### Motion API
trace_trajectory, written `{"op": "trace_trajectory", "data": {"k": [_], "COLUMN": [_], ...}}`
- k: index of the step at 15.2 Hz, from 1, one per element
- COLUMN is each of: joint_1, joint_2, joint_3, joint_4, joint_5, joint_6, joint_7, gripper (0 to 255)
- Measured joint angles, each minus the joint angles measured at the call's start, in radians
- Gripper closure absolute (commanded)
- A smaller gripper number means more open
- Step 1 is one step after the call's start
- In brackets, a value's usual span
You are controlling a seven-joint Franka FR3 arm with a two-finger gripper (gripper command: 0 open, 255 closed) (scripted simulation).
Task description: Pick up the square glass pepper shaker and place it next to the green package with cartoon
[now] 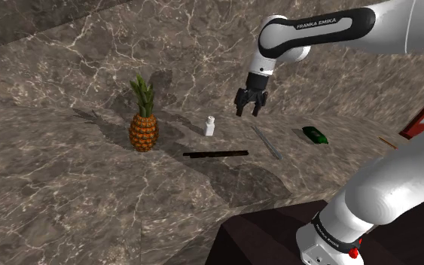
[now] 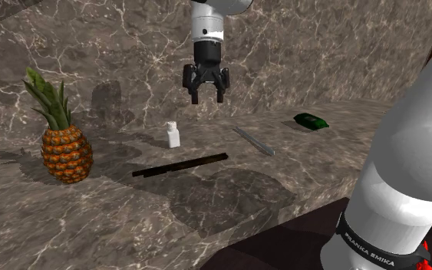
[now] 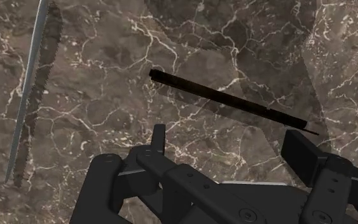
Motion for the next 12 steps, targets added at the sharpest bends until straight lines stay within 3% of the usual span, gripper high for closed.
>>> {"op": "trace_trajectory", "data": {"k": [12], "joint_1": [0.011], "joint_2": [0.464], "joint_3": [0.014], "joint_4": [0.344], "joint_5": [0.062], "joint_6": [0.127], "joint_7": [0.098], "gripper": [0]}}
